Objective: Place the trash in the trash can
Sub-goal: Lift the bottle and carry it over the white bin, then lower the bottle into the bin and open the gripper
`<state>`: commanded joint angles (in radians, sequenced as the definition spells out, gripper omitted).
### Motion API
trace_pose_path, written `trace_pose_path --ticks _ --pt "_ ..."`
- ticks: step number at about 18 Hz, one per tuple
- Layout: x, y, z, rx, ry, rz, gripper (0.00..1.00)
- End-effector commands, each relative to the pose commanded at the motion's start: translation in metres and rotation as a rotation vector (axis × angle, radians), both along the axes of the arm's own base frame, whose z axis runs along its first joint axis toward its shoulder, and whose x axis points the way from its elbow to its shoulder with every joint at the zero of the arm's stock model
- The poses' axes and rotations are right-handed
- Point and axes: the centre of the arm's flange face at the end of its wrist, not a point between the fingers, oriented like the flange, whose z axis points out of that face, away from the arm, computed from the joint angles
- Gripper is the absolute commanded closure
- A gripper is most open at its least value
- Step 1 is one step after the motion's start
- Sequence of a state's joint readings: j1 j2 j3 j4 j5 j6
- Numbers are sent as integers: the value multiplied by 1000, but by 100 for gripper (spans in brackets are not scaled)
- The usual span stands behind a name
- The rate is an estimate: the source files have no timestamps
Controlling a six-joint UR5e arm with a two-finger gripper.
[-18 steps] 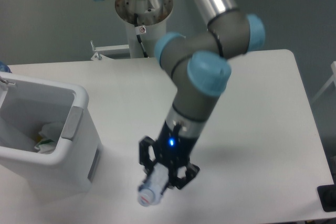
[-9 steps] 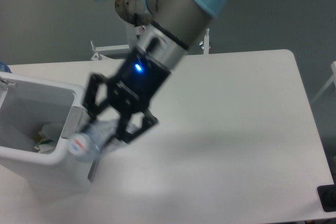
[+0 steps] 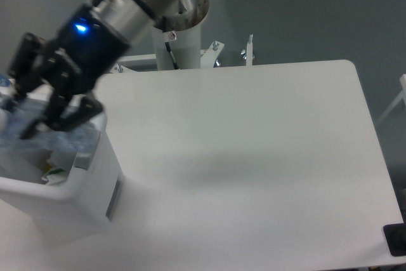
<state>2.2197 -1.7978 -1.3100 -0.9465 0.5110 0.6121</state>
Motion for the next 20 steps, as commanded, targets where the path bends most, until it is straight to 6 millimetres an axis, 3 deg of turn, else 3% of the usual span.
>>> trace_pose_path --ticks 2,3,4,6,11,14,18,20 --pt "0 2 -6 1 -24 -15 49" --pt "1 2 -10 -4 -30 -19 44" --pt "1 2 -13 -6 -33 -20 33" --pt "1 3 -20 -15 -39 -21 0" --pt "7 2 -31 -31 -51 -28 0" --pt "-1 0 -36 -42 -57 -14 0" --pt "-63 -20 -39 -35 -47 87 0" --pt "-98 -32 -50 -50 -47 144 0"
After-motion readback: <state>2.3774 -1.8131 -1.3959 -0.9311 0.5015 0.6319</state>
